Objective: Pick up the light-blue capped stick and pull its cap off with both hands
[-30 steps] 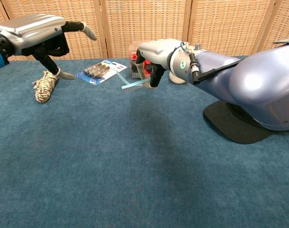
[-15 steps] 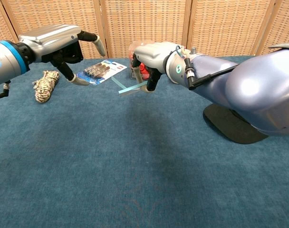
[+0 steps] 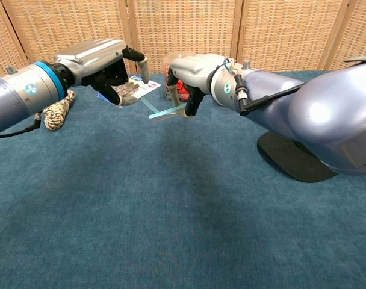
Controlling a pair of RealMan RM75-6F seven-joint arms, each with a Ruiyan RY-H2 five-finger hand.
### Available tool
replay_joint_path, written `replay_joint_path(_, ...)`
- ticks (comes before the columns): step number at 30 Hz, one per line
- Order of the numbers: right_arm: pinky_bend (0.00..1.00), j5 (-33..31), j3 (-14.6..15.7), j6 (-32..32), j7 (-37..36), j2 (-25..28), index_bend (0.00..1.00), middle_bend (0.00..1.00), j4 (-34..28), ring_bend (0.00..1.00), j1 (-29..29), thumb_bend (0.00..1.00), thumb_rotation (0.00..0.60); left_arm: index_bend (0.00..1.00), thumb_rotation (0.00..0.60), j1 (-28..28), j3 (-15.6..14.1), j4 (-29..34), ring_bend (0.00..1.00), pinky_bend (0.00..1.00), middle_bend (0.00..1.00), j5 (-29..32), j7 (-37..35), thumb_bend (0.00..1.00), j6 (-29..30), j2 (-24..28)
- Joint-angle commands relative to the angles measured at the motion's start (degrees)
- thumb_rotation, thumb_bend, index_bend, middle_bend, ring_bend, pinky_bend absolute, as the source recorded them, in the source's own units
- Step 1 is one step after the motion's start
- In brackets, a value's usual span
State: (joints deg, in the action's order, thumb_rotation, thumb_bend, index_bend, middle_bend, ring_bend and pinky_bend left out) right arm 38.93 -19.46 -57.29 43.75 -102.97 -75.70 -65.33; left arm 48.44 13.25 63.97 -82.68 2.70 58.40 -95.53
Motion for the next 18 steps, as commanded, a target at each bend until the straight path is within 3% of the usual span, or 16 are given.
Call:
replay_joint_path(1, 0.00, 0.0, 0.0, 0.0, 0.0, 0.0, 0.64, 0.10, -0.1, 0.00, 0.0, 0.66, 0.600, 0.43, 0.600, 0.4, -0.3, -1.4, 1.00, 1.00, 1.00, 0.1, 0.0, 0.31, 0.2, -1.1)
replay_joint_path(18, 0.00, 0.1, 0.2, -0.5, -0.6, 1.8, 0.65, 0.10, -1.5, 0.00, 0.5, 0.67, 0.600, 0.48, 0.600, 1.9, -1.2, -6.3, 1.00, 1.00, 1.00, 0.1, -2.0, 0.35, 0.5, -4.6)
